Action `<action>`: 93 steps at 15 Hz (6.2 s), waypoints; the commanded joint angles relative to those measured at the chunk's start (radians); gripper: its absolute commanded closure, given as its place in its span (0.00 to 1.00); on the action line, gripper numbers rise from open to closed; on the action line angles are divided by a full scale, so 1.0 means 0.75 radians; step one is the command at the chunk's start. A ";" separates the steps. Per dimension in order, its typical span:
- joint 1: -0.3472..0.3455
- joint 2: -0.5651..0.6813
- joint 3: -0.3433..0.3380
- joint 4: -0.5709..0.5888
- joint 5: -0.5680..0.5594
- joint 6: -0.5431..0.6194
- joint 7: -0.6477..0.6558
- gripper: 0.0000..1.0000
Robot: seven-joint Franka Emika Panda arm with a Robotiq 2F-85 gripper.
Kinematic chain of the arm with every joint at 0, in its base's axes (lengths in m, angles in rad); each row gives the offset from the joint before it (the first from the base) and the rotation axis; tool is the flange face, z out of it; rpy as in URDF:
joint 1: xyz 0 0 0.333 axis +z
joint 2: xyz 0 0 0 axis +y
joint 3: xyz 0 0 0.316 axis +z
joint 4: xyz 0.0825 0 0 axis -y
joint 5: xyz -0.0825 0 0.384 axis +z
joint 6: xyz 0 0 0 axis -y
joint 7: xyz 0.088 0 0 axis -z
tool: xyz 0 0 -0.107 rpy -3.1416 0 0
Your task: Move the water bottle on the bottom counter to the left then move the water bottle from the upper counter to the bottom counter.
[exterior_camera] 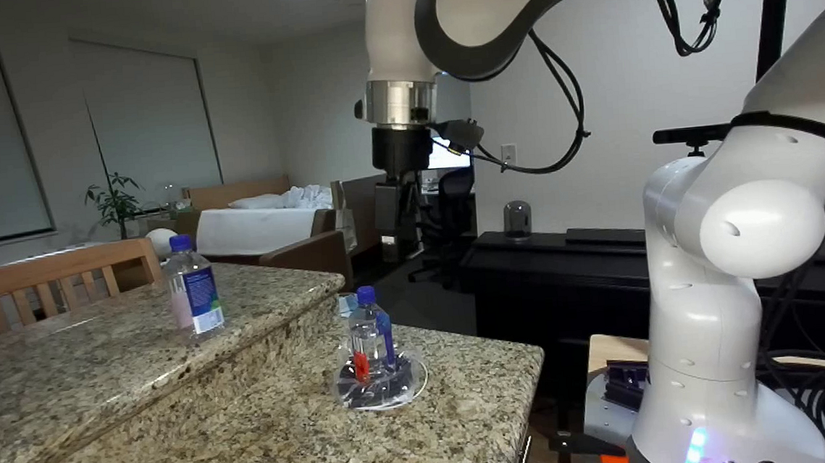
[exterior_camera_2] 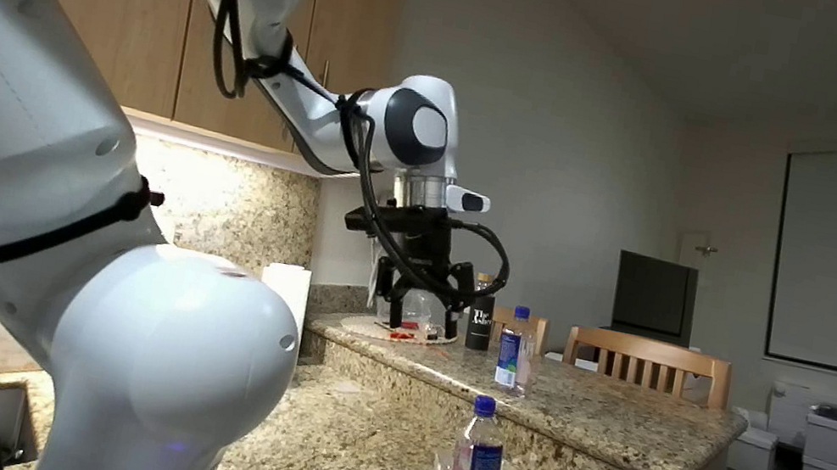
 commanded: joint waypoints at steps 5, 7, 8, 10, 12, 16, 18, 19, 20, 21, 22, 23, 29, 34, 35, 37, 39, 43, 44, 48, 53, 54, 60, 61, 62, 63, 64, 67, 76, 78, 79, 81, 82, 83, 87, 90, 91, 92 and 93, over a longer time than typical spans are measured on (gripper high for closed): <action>-0.147 0.185 -0.039 0.048 -0.098 0.262 0.042 0.00; -0.128 0.155 -0.050 0.039 -0.069 0.224 0.016 0.00; -0.135 0.169 -0.054 0.040 -0.069 0.236 0.022 0.00; -0.140 0.179 -0.055 0.043 -0.069 0.240 0.027 0.00; -0.147 0.236 -0.050 0.063 -0.078 0.280 0.036 0.00; -0.151 0.378 -0.090 0.111 -0.049 0.301 0.015 0.00; -0.149 0.444 -0.109 0.124 -0.040 0.330 0.009 0.00; -0.144 0.476 -0.122 0.132 -0.023 0.340 -0.004 0.00; -0.139 0.508 -0.134 0.140 -0.005 0.357 -0.016 0.00; -0.136 0.534 -0.142 0.149 0.011 0.369 -0.025 0.00; -0.123 0.559 -0.153 0.157 0.048 0.383 -0.051 0.00; -0.115 0.581 -0.159 0.167 0.083 0.392 -0.071 0.00; -0.108 0.693 -0.111 0.236 0.045 0.433 0.004 0.27; -0.130 0.752 -0.105 0.272 -0.116 0.397 0.127 0.61; -0.129 0.759 -0.106 0.274 -0.132 0.396 0.139 0.66; -0.126 0.769 -0.107 0.283 -0.149 0.387 0.152 0.80; -0.123 0.755 -0.102 0.296 -0.166 0.370 0.159 0.90; -0.114 0.715 -0.083 0.330 -0.202 0.272 0.167 0.96; -0.115 0.711 -0.079 0.342 -0.216 0.247 0.176 0.93; -0.114 0.706 -0.077 0.367 -0.213 0.195 0.191 0.64; -0.114 0.711 -0.085 0.359 -0.180 0.170 0.169 0.34; -0.114 0.712 -0.087 0.356 -0.171 0.163 0.161 0.27; -0.112 0.740 -0.097 0.348 -0.124 0.150 0.129 0.48; -0.112 0.744 -0.098 0.348 -0.120 0.150 0.129 0.53; -0.111 0.748 -0.097 0.347 -0.117 0.153 0.130 0.60; -0.111 0.750 -0.097 0.348 -0.115 0.154 0.129 0.68; -0.110 0.752 -0.096 0.350 -0.117 0.153 0.131 0.73; -0.106 0.749 -0.092 0.356 -0.112 0.141 0.134 0.86; -0.070 0.648 -0.046 0.476 -0.106 -0.021 0.119 0.84; -0.044 0.656 -0.027 0.541 -0.083 -0.064 0.106 0.85; -0.029 0.663 -0.015 0.567 -0.071 -0.072 0.099 0.85; 0.006 0.692 0.014 0.623 -0.049 -0.074 0.084 0.85; 0.023 0.712 0.029 0.648 -0.035 -0.073 0.076 0.85; 0.037 0.724 0.041 0.662 -0.023 -0.073 0.068 0.85; 0.091 0.813 0.082 0.704 0.057 -0.100 -0.002 0.85; 0.120 0.881 0.109 0.706 0.101 -0.105 -0.066 0.85; 0.124 0.899 0.116 0.704 0.106 -0.104 -0.084 0.85; 0.130 0.916 0.124 0.694 0.103 -0.095 -0.099 0.85; 0.133 0.932 0.128 0.693 0.099 -0.093 -0.109 0.85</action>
